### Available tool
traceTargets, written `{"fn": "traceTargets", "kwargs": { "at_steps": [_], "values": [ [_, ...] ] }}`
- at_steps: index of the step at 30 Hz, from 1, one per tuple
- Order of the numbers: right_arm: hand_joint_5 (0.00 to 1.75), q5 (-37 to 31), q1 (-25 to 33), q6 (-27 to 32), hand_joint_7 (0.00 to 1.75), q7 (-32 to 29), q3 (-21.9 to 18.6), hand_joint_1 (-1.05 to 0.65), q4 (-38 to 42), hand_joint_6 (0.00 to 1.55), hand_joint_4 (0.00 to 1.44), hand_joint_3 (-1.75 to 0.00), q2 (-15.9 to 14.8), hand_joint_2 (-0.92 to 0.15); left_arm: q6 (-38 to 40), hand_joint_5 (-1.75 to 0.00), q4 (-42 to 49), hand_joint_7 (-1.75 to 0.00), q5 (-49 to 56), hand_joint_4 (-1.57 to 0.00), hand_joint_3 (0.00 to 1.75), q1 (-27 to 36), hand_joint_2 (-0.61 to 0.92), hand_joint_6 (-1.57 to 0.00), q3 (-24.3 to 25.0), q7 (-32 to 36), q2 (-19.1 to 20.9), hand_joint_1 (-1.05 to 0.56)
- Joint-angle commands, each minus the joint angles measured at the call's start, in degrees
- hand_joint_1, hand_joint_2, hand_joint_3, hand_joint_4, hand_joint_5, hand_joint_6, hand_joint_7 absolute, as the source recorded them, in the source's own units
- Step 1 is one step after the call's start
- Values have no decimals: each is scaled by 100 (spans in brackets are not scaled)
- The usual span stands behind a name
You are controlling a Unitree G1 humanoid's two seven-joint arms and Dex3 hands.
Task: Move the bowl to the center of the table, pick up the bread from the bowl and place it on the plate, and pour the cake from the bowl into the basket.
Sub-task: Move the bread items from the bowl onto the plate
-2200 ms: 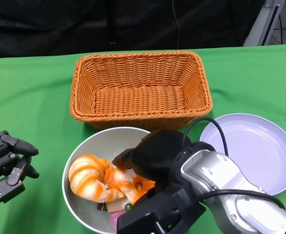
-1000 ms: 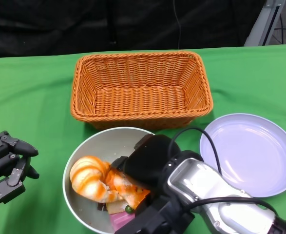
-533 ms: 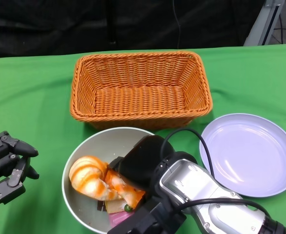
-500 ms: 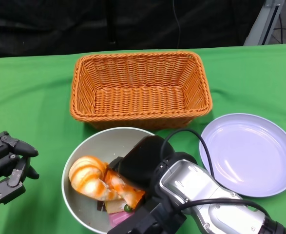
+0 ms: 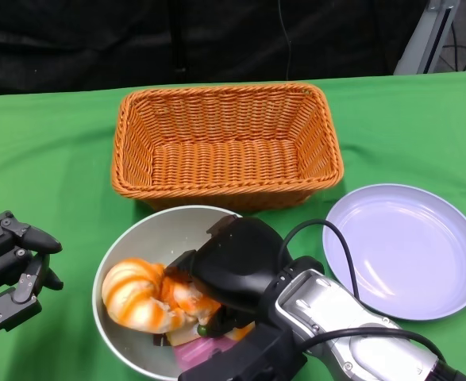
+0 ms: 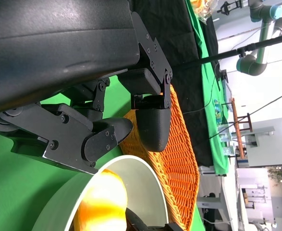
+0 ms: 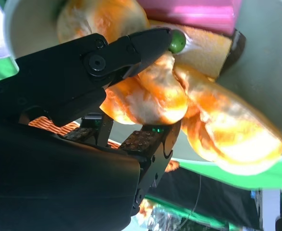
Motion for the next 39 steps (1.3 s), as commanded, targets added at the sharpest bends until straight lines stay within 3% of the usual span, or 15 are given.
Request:
{"fn": "traceTargets", "kwargs": {
  "at_steps": [1, 8, 10, 19, 23, 30, 33, 35, 36, 38, 39],
  "values": [
    [101, 311, 55, -161, 3, -273, -151, -22, 148, 99, 79, 0, 51, -88, -2, -162, -13, -130, -68, -65, 89, 42, 66, -70, 19, -30, 49, -6],
    [86, 636, -42, -211, 1, -302, -307, -21, 220, 99, 83, 0, 88, -89, -24, -162, 28, -129, -59, -66, 88, 19, 66, -70, 24, -19, 47, -7],
    [100, 780, -57, -203, 1, -277, -386, -21, 205, 101, 79, 0, 124, -91, 30, -161, 21, -129, -77, -66, 87, 13, 66, -71, 30, -3, 40, -8],
    [114, 1024, -100, -138, 1, -291, -576, -19, 125, 104, 76, -1, 225, -92, 85, -161, -23, -128, -107, -67, 85, 21, 69, -70, 16, -11, 52, -6],
    [146, 1243, -146, 19, 3, -80, -764, -19, -1, 109, 71, 0, 338, -90, 15, -161, 33, -129, -88, -66, 84, 4, 70, -70, 11, -34, 64, -5],
    [137, 2078, -120, 246, 2, 244, -1239, -22, -288, 112, 82, -1, 576, -86, 44, -161, 40, -129, -80, -65, 83, 2, 70, -69, 16, 3, 55, -5],
    [142, 2325, -120, 311, 2, 354, -1355, -22, -414, 113, 82, 0, 601, -86, 33, -160, 60, -129, -79, -65, 82, -7, 71, -69, 18, -1, 58, -5],
    [157, 2583, -110, 337, 6, 477, -1493, -19, -555, 118, 76, -1, 615, -88, 56, -160, 63, -129, -74, -66, 80, -10, 71, -69, 18, 9, 63, -6],
    [165, 2692, -105, 346, 16, 526, -1542, -18, -611, 115, 72, 0, 613, -90, 58, -160, 63, -129, -63, -65, 80, -10, 71, -70, 17, 19, 66, -6],
    [172, 2810, -105, 372, 81, 574, -1573, -17, -672, 84, 69, -1, 595, -91, 55, -160, 66, -128, -51, -65, 79, -10, 72, -70, 18, 28, 70, -7],
    [173, 2865, -103, 387, 95, 605, -1594, -17, -713, 76, 69, -1, 576, -91, 44, -160, 72, -128, -55, -65, 79, -13, 72, -70, 21, 22, 70, -6]
  ]
}}
